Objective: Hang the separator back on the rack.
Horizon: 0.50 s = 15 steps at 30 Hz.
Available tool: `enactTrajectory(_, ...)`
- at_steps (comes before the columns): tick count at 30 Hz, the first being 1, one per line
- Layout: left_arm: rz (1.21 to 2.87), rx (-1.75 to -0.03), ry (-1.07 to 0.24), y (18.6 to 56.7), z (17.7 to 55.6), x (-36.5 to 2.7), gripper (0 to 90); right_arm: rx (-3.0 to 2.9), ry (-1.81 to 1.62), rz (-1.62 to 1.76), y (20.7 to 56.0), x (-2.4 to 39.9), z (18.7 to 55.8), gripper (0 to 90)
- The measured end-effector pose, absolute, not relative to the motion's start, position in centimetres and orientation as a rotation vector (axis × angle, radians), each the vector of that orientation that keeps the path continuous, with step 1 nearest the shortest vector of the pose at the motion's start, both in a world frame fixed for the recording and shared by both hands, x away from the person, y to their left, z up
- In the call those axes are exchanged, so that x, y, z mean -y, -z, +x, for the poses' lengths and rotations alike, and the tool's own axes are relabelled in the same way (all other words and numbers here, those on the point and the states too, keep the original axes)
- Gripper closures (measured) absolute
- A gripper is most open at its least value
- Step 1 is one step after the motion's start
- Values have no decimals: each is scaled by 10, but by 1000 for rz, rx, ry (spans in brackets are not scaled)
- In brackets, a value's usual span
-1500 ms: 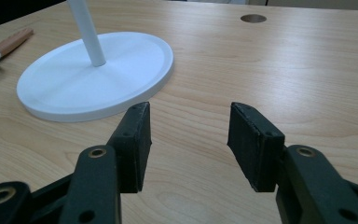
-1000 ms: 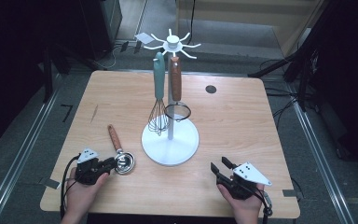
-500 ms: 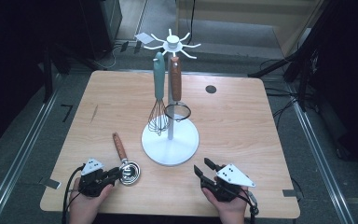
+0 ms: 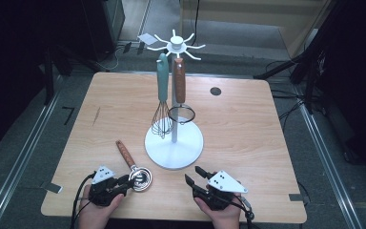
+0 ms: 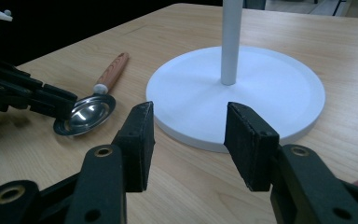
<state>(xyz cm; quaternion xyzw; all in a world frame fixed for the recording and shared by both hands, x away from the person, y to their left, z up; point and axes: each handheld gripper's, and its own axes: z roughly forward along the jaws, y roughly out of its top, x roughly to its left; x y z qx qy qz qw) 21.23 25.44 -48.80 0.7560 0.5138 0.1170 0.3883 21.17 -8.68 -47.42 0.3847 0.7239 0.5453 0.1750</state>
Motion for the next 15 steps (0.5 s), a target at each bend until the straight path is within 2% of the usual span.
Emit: enactTrajectory(15, 1949, -1259, -217, 488, 208, -225, 657, -2097, -1502, 1089, 482, 64, 208, 593)
